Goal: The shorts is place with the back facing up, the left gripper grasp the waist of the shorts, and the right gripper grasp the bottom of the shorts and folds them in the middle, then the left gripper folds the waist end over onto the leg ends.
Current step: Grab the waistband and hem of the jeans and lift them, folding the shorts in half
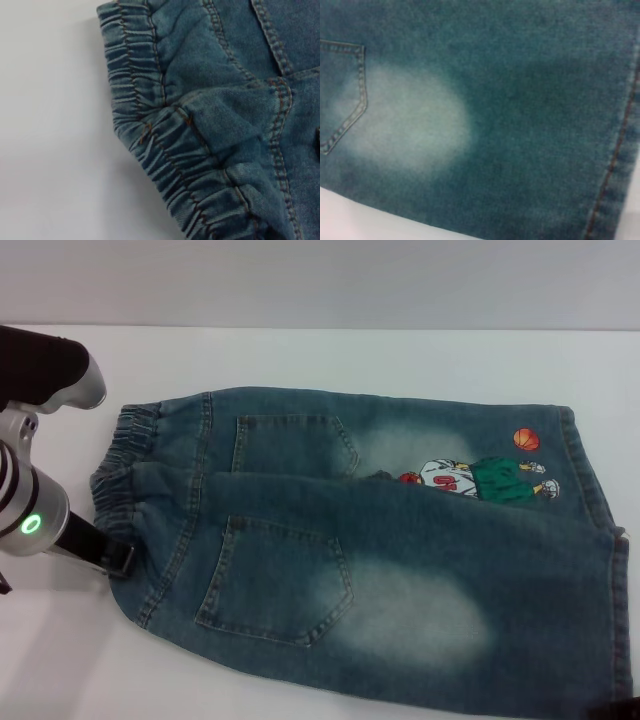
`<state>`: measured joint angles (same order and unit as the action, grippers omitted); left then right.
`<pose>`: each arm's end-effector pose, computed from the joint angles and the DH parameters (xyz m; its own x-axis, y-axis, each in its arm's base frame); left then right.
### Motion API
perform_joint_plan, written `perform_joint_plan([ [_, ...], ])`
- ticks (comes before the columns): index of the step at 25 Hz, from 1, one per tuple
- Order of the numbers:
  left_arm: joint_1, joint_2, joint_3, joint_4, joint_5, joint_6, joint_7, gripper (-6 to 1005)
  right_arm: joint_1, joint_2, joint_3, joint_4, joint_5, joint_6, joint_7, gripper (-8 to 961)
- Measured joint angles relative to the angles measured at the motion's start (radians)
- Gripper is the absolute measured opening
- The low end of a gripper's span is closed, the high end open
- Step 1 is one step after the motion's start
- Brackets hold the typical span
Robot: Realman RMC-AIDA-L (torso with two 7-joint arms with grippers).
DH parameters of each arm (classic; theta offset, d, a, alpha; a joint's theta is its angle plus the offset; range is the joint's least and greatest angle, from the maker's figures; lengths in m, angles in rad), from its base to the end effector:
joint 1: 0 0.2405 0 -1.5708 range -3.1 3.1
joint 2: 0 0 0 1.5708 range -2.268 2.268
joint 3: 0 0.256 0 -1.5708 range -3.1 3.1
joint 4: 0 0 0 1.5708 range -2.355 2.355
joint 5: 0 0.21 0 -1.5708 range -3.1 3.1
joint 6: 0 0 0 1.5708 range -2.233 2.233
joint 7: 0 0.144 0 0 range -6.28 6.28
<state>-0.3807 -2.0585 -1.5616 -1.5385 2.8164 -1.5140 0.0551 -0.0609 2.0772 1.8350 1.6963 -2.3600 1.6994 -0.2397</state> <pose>-0.2273 0.3207 0.0111 0.4218 0.9065 -0.0199 0.6525 -0.3187 -0.6875 0.2824 0.2051 0.0406 0.1140 -0.9888 -0.0961 -0.9468 -0.0789 -0.3121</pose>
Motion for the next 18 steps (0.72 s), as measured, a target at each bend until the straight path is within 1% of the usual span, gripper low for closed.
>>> perform_joint_plan([
  [18, -0.002, 0.000, 0.006, 0.000, 0.000, -0.002, 0.000, 233, 0.004, 0.000, 0.005, -0.028, -0.013, -0.023, 0.002, 501],
])
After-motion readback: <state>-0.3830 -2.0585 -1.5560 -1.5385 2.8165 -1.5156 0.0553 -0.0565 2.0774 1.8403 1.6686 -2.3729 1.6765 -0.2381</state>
